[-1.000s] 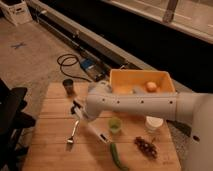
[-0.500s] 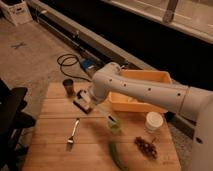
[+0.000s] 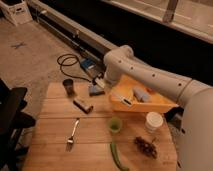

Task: Wipe tray with brush

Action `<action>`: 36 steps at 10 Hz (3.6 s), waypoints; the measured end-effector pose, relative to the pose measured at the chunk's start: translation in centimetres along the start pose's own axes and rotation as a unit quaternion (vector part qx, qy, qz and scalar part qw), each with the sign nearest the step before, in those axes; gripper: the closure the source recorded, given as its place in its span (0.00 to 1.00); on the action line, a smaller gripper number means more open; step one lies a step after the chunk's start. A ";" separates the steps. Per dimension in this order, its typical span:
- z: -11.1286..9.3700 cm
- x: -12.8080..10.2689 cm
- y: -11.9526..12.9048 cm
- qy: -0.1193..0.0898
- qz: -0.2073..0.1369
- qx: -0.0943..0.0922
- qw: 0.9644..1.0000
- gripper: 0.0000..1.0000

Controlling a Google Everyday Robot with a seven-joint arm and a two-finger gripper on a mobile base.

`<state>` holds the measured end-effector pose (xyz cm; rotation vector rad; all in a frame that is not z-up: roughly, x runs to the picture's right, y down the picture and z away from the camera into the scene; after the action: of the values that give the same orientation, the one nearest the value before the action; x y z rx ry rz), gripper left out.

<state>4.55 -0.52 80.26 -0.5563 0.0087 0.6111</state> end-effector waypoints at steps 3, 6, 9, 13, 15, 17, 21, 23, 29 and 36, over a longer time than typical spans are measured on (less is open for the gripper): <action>-1.2 1.3 -1.9 0.003 0.010 0.010 1.000 1.00; -1.2 1.3 -1.9 0.002 0.010 0.011 1.000 1.00; -1.1 1.2 -1.8 0.003 0.009 0.010 1.000 1.00; -3.1 2.5 -4.1 0.003 0.035 0.076 0.996 1.00; -5.2 4.5 -7.1 -0.002 0.060 0.123 0.991 1.00; -5.9 5.9 -9.1 -0.012 0.080 0.138 0.987 1.00; -3.8 9.1 -12.2 -0.064 0.115 0.071 0.989 1.00; -2.4 10.1 -13.3 -0.081 0.127 0.047 0.987 1.00; 3.8 12.6 -13.7 -0.073 0.135 -0.023 0.988 1.00; 4.6 11.8 -12.2 0.039 0.054 0.000 0.998 1.00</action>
<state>20.27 -0.14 88.20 -0.5819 0.1136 0.6937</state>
